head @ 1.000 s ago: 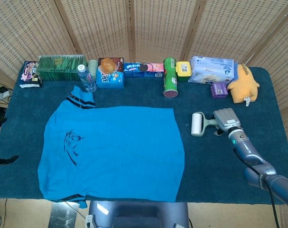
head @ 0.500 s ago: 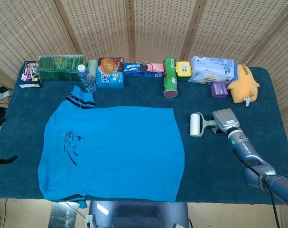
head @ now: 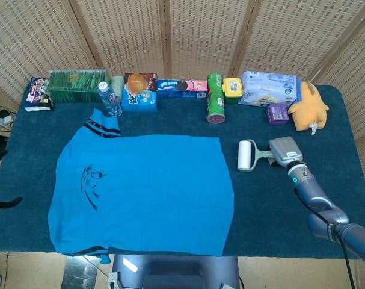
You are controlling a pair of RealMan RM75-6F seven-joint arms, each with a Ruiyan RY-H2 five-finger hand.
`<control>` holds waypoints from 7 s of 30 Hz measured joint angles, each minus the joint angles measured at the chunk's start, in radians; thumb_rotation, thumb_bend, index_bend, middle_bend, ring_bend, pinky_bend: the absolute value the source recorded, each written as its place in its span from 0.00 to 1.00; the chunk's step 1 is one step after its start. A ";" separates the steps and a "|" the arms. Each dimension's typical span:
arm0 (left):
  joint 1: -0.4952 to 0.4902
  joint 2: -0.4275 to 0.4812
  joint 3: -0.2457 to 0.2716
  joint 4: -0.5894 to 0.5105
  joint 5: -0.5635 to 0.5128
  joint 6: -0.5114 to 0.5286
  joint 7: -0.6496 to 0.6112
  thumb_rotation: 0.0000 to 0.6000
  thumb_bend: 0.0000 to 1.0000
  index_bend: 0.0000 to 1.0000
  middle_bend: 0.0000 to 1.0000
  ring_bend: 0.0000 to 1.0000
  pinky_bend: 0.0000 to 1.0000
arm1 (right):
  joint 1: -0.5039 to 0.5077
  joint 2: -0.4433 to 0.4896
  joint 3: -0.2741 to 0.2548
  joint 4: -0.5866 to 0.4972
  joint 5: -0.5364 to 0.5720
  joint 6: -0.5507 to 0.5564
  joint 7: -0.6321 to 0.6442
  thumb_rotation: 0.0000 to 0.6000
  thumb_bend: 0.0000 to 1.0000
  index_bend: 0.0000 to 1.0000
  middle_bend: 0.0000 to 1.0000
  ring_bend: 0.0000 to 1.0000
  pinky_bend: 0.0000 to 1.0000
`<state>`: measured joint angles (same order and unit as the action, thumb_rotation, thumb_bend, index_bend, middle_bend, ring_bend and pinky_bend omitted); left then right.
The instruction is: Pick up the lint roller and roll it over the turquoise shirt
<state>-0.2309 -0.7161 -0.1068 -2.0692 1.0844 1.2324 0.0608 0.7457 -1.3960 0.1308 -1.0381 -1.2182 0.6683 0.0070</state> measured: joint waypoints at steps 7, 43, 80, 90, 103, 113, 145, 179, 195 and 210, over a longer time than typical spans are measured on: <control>-0.006 -0.003 -0.002 -0.006 0.013 -0.005 -0.001 1.00 0.08 0.00 0.00 0.00 0.02 | -0.010 0.066 0.015 -0.078 -0.028 0.029 0.062 1.00 1.00 0.90 0.86 0.81 1.00; 0.004 -0.033 0.018 0.008 0.122 0.006 -0.041 1.00 0.08 0.00 0.00 0.00 0.02 | 0.501 0.214 -0.168 -0.647 0.978 0.137 -0.914 1.00 1.00 0.90 0.85 0.81 1.00; 0.039 -0.062 0.042 0.040 0.143 0.014 -0.087 1.00 0.08 0.00 0.00 0.00 0.02 | 0.743 -0.092 -0.123 -0.600 1.469 0.413 -1.349 1.00 1.00 0.90 0.85 0.81 1.00; 0.041 -0.074 0.043 0.042 0.131 0.012 -0.082 1.00 0.08 0.00 0.00 0.00 0.02 | 0.775 -0.192 -0.072 -0.570 1.497 0.498 -1.430 1.00 1.00 0.90 0.85 0.82 1.00; 0.052 -0.079 0.046 0.048 0.123 0.018 -0.093 1.00 0.08 0.00 0.00 0.00 0.02 | 0.796 -0.302 0.056 -0.490 1.547 0.536 -1.544 1.00 1.00 0.90 0.85 0.82 1.00; 0.056 -0.086 0.045 0.054 0.113 0.017 -0.100 1.00 0.08 0.00 0.00 0.00 0.02 | 0.795 -0.355 0.126 -0.435 1.569 0.549 -1.615 1.00 1.00 0.90 0.85 0.82 1.00; 0.059 -0.093 0.042 0.041 0.090 0.017 -0.084 1.00 0.08 0.00 0.00 0.00 0.02 | 0.780 -0.479 0.270 -0.344 1.550 0.564 -1.729 1.00 1.00 0.90 0.85 0.82 1.00; 0.008 -0.077 0.032 0.015 0.113 -0.024 -0.034 1.00 0.08 0.00 0.00 0.00 0.02 | 0.464 -0.159 0.023 -0.587 1.344 0.600 -1.591 1.00 1.00 0.90 0.85 0.82 1.00; 0.010 -0.077 0.037 0.005 0.120 -0.018 -0.037 1.00 0.08 0.00 0.00 0.00 0.02 | 0.391 0.097 0.047 -0.681 1.146 0.366 -1.354 1.00 1.00 0.90 0.85 0.81 1.00; 0.015 -0.076 0.039 -0.008 0.101 -0.008 -0.028 1.00 0.08 0.00 0.00 0.00 0.02 | 0.286 0.120 0.011 -0.343 0.831 0.003 -0.951 1.00 0.79 0.43 0.44 0.41 0.57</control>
<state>-0.2156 -0.7918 -0.0679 -2.0775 1.1854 1.2248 0.0325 1.0316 -1.2760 0.1421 -1.3808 -0.3876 0.6709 -0.9445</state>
